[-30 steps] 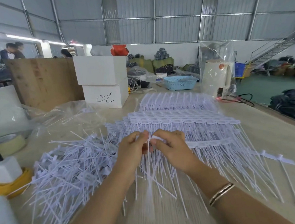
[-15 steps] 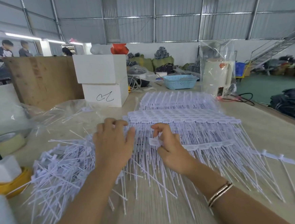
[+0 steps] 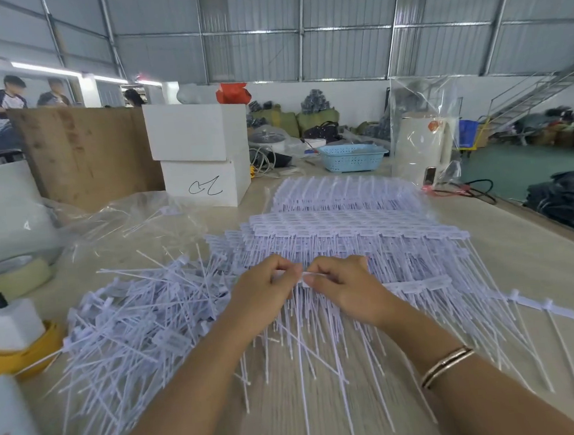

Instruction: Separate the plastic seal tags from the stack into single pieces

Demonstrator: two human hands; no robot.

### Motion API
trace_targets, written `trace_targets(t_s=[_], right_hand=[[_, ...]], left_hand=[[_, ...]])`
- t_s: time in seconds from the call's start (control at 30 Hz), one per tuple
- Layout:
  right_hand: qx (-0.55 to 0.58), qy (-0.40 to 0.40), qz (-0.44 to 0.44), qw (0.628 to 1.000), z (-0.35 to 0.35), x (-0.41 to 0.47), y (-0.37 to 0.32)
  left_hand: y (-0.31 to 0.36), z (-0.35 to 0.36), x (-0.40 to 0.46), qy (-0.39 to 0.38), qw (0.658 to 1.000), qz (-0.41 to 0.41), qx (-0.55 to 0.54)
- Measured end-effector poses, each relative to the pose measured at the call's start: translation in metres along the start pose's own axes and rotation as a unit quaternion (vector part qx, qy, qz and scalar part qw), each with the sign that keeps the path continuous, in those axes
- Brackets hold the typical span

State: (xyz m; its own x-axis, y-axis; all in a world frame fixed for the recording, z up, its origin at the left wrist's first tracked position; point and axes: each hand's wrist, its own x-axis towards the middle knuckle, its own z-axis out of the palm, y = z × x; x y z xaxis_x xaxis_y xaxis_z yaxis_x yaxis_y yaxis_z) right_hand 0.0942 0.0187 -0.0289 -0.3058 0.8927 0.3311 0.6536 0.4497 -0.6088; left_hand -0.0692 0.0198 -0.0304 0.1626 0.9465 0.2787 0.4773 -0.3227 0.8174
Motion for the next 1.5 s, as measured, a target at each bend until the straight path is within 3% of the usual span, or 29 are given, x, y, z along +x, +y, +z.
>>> trace_targets(t_s=[0.1, 0.3, 0.5, 0.57, 0.63, 0.67, 0.7, 0.77, 0.8, 0.87, 0.97, 1.03, 1.1, 1.13, 1.2, 1.27, 1.4, 1.5], right_hand=[[0.023, 0.006, -0.026, 0.999, 0.001, -0.001, -0.001], [0.058, 0.095, -0.068, 0.991, 0.006, 0.0, -0.008], [0.059, 0.147, -0.101, 0.982, 0.013, 0.005, -0.01], [0.072, 0.168, -0.105, 0.978, 0.013, 0.004, -0.009], [0.102, 0.187, -0.1, 0.972, 0.009, 0.003, -0.006], [0.115, 0.188, -0.095, 0.971, 0.007, 0.002, -0.004], [0.117, 0.183, -0.089, 0.972, 0.005, 0.001, -0.002], [0.093, 0.152, -0.069, 0.982, 0.005, 0.0, 0.004], [0.075, 0.127, -0.058, 0.987, 0.007, 0.0, 0.005], [0.031, 0.082, -0.061, 0.994, 0.012, 0.0, 0.007], [-0.041, 0.059, -0.09, 0.993, 0.017, 0.0, 0.008], [-0.028, 0.059, -0.106, 0.992, 0.02, -0.001, 0.009], [0.008, 0.069, -0.116, 0.991, 0.02, -0.003, 0.008], [0.017, 0.072, -0.12, 0.99, 0.02, -0.003, 0.007], [0.022, 0.08, -0.135, 0.987, 0.02, -0.003, 0.005], [0.036, 0.075, -0.148, 0.986, 0.022, -0.003, 0.003], [0.047, 0.063, -0.113, 0.99, 0.01, -0.002, 0.002], [-0.072, 0.041, -0.057, 0.995, -0.006, 0.002, 0.011]], left_hand=[[0.005, 0.0, -0.001, -0.004, 1.0, -0.002, -0.006], [0.013, 0.009, -0.003, 0.034, 0.957, -0.106, -0.266], [0.02, 0.016, -0.001, 0.102, 0.957, -0.083, -0.259], [0.022, 0.015, -0.001, 0.127, 0.93, -0.105, -0.328], [0.019, 0.001, 0.004, 0.175, 0.88, -0.138, -0.419], [0.015, -0.009, 0.006, 0.197, 0.881, -0.138, -0.408], [0.011, -0.019, 0.007, 0.214, 0.903, -0.127, -0.349], [0.002, -0.035, 0.008, 0.243, 0.955, -0.081, -0.151], [-0.001, -0.041, 0.008, 0.259, 0.963, -0.058, -0.05], [-0.006, -0.048, 0.008, 0.287, 0.952, -0.038, 0.099], [-0.019, -0.055, 0.006, 0.291, 0.907, -0.069, 0.297], [-0.022, -0.053, 0.003, 0.289, 0.881, -0.065, 0.369], [-0.015, -0.045, 0.003, 0.274, 0.888, 0.013, 0.369], [-0.01, -0.038, 0.003, 0.233, 0.911, 0.052, 0.336], [0.002, -0.021, 0.001, 0.094, 0.975, 0.055, 0.196], [0.004, -0.003, -0.001, 0.016, 0.997, 0.034, 0.074], [-0.003, 0.003, 0.003, 0.057, 0.997, 0.045, 0.023], [-0.006, -0.005, 0.007, 0.075, 0.997, 0.012, -0.033]])
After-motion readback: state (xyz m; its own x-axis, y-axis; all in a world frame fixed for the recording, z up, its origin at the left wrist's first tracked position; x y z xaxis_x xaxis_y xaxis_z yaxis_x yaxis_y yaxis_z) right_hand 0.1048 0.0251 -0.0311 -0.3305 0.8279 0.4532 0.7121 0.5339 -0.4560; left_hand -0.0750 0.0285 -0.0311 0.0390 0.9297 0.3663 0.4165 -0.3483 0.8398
